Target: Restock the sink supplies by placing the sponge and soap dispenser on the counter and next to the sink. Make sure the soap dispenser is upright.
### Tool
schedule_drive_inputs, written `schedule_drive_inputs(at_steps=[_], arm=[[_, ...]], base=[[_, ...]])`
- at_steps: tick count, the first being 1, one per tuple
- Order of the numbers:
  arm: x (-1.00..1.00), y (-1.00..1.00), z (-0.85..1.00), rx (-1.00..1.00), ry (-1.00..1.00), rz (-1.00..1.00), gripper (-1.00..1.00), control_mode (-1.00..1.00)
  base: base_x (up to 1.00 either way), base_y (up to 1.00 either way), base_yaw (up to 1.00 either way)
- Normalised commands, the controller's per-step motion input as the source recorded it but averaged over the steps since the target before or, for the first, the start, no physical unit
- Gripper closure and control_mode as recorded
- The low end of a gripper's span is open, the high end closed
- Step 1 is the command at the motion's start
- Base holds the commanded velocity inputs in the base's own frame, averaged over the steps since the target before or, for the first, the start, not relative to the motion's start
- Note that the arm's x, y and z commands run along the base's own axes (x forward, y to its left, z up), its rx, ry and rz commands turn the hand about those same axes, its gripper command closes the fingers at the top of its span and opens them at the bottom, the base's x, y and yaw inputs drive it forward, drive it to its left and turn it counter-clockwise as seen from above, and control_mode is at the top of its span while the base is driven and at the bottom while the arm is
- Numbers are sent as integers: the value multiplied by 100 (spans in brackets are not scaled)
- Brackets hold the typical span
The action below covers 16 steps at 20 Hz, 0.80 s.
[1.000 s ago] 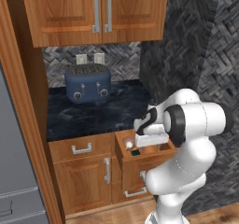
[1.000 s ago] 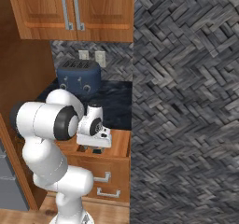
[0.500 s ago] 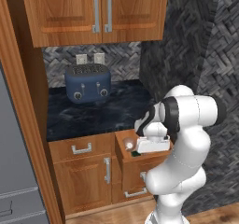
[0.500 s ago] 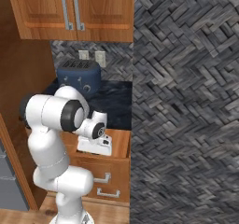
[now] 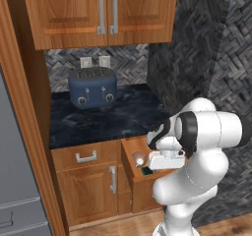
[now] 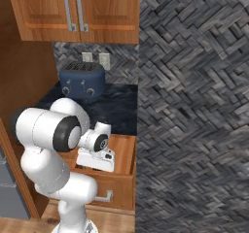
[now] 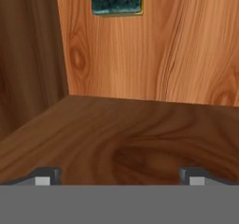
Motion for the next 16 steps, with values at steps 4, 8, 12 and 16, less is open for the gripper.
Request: schedule_drive_inputs(at_steps=[4,8,12,16], arm=[[-40,0,0,0,2,-1,-100,-100],[40,0,3,0,1,-7,-100,-100],[86,1,1,0,1,-11,-100,-100],[57,1,1,0,1,-10,-100,-100]], base=[[0,0,0],[0,0,0],[0,0,0],[0,0,0]])
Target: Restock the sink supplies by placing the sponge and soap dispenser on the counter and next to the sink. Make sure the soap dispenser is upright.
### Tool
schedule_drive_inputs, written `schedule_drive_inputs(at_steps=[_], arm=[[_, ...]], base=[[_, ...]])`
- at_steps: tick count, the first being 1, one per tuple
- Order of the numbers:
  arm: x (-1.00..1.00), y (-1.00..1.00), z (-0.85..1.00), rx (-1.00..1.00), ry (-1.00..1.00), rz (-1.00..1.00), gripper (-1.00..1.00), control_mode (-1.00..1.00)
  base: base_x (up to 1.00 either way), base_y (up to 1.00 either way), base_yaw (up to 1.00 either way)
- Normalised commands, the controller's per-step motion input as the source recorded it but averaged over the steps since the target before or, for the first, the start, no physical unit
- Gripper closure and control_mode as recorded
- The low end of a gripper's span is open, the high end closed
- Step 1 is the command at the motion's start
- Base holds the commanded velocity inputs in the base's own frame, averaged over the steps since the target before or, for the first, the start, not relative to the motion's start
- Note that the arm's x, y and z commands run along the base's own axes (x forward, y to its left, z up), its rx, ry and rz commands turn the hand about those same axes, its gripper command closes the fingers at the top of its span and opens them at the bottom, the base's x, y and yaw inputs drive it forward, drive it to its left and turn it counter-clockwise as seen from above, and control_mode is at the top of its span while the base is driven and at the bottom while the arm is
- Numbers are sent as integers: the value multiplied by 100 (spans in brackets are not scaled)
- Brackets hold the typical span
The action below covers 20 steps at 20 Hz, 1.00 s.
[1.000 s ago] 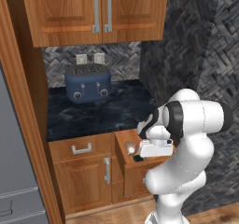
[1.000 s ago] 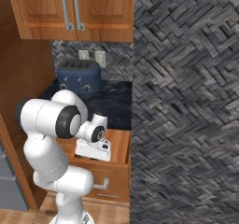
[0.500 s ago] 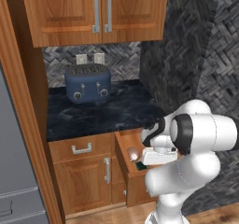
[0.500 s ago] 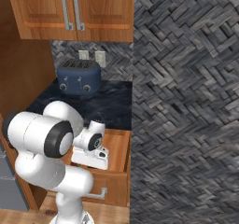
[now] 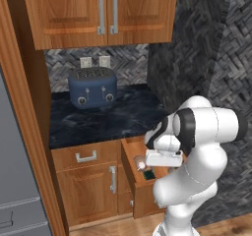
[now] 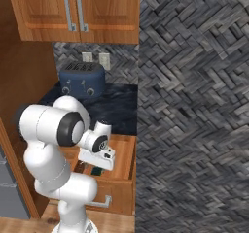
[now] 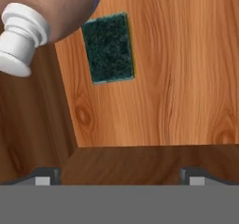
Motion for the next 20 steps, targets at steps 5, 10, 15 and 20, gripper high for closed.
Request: schedule_drive_inputs(at_steps=[5,10,15,20], arm=[[25,2,1,0,0,-7,-100,-100],[31,25,0,1,-1,-8,-100,-100],[26,26,0,2,-7,-7,-100,-100],[16,23,-4,1,-9,-6,-100,-100]], base=[[0,0,0],[0,0,0],[0,0,0],[0,0,0]])
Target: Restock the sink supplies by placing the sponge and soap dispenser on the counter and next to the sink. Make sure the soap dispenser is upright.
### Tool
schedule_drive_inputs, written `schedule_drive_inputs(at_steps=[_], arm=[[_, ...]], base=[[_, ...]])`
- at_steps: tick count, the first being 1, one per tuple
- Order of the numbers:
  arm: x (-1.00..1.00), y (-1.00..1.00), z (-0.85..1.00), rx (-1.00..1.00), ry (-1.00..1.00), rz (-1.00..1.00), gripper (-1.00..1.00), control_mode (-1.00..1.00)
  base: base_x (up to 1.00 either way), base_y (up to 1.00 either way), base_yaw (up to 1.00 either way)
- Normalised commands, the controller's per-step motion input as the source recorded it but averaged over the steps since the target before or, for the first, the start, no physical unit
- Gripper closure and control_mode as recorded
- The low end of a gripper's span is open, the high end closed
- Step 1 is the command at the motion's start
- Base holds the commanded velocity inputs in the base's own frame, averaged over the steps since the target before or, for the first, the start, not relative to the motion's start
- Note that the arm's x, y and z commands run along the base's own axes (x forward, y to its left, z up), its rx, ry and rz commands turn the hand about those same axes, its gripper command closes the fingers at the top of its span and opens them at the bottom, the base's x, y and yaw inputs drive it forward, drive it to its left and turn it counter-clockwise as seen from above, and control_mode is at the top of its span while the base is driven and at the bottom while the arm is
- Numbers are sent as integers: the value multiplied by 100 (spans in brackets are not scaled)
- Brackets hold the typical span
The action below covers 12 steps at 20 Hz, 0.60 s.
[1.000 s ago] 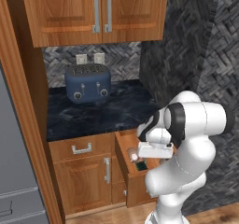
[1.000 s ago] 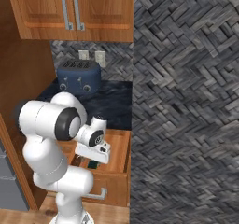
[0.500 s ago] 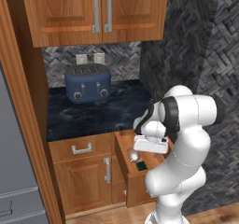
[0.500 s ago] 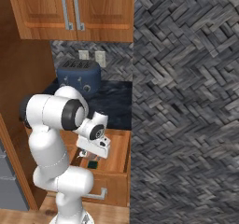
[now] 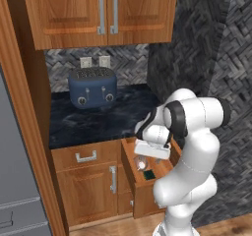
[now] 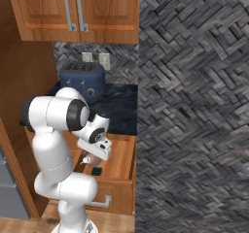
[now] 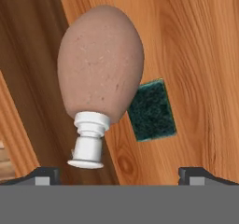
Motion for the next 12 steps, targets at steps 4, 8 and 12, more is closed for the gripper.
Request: schedule_drive_inputs(at_steps=[4,8,12], arm=[[5,34,-16,0,-4,-12,-100,-100],[11,19,-24,0,0,-14,-100,-100],[19,1,-25,1,0,-11,-100,-100]], base=[[0,0,0],[0,0,0],[0,0,0]])
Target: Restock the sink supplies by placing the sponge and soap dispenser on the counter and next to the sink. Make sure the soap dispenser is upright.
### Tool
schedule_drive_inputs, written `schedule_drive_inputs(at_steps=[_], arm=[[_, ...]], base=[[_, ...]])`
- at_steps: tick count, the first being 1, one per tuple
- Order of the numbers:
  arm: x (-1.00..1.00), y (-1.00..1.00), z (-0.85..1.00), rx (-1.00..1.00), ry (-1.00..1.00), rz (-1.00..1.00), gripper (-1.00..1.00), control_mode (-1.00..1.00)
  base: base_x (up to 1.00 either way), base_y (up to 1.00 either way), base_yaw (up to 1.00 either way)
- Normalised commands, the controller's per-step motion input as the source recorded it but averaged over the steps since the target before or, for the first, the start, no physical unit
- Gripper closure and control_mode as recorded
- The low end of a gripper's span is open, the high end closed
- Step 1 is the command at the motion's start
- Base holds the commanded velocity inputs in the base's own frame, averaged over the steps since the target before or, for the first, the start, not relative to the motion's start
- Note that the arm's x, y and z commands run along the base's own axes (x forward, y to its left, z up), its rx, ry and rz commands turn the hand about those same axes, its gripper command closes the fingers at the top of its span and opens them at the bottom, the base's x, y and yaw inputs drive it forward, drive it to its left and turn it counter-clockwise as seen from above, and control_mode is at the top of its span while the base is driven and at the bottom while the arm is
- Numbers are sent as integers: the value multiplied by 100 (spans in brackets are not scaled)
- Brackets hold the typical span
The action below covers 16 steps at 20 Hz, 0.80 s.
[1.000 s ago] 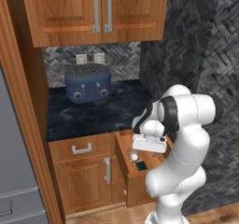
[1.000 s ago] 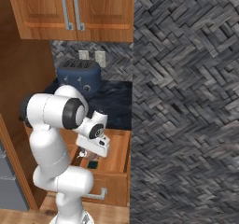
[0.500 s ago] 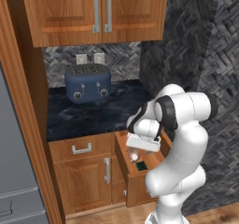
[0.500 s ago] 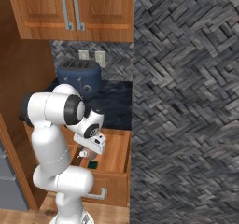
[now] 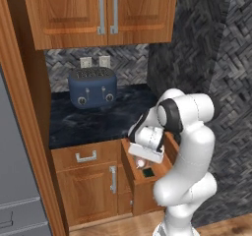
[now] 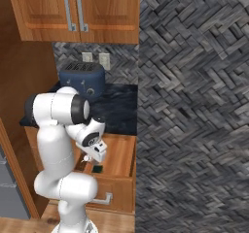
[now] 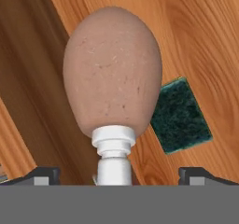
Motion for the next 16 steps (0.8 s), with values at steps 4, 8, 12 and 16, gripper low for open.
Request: schedule_drive_inputs(at_steps=[4,8,12,16], arm=[[19,0,-23,3,0,-10,-100,-100],[2,0,-13,5,0,-9,-100,-100],[-3,5,0,7,0,-10,-100,-100],[4,-4,0,9,-9,-7,-100,-100]], base=[[0,0,0],[0,0,0],[0,0,0],[0,0,0]])
